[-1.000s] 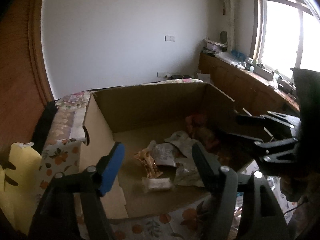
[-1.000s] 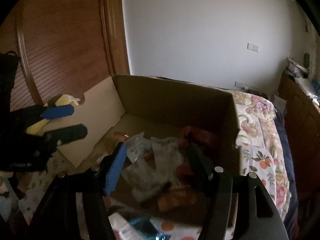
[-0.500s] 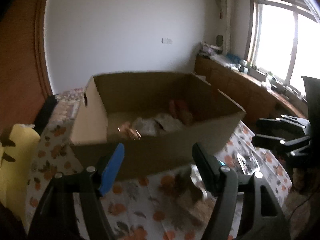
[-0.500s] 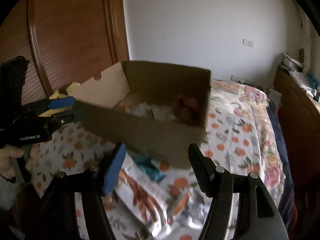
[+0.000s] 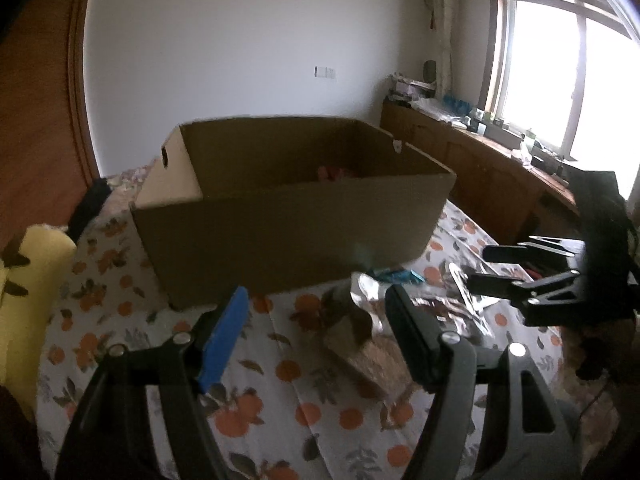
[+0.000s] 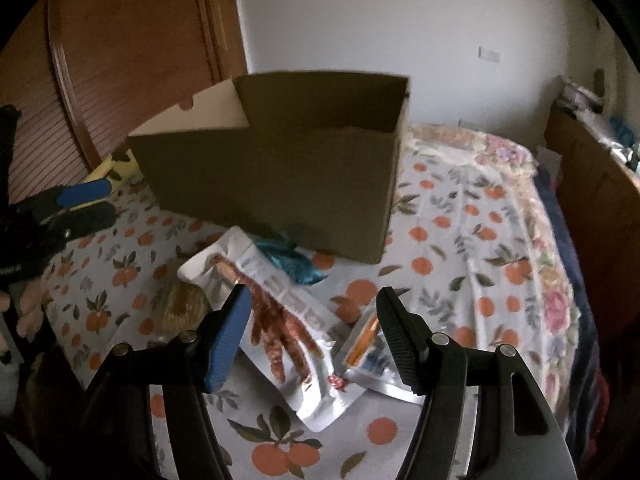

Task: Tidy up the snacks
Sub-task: 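Withdraw both grippers from the box toward the remaining snacks, then grasp the chicken-feet packet with the right gripper while the left grasps the clear sesame bar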

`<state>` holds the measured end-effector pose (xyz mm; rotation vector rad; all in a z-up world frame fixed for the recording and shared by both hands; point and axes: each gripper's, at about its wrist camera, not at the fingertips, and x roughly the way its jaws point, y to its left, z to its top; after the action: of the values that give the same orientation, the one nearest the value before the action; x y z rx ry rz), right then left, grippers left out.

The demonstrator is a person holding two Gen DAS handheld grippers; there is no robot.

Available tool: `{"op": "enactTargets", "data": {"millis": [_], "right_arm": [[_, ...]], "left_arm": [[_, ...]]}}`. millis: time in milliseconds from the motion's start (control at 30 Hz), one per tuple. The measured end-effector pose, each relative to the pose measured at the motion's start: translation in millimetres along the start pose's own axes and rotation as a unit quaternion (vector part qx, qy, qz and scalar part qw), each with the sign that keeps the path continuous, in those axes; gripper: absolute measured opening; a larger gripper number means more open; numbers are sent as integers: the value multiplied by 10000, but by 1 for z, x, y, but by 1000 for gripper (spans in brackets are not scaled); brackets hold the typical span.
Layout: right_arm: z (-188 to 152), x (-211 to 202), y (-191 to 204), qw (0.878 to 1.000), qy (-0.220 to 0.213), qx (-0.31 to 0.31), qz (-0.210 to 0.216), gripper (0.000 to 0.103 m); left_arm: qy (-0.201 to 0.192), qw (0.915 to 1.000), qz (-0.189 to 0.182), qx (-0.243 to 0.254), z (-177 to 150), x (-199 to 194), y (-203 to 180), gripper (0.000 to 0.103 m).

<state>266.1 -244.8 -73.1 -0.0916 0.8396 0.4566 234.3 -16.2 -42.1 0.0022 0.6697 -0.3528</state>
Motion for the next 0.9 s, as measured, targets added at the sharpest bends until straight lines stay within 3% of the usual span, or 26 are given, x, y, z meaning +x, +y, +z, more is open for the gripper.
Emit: {"op": "enactTargets", "data": {"millis": [267, 400, 667, 900], "right_arm": [[0, 41, 1, 9988, 406, -195, 178, 67], [4, 55, -3, 9971, 563, -138, 497, 67], [1, 62, -11, 9924, 706, 166, 996, 68], [-4, 55, -8, 9900, 826, 79, 1139, 69]], "left_arm": [[341, 9994, -81, -78, -27, 25, -11, 71], [436, 9987, -162, -199, -33, 32, -11, 71], [515, 9982, -200, -232, -40, 40, -13, 71], [532, 9979, -188, -314, -40, 44, -10, 71]]}}
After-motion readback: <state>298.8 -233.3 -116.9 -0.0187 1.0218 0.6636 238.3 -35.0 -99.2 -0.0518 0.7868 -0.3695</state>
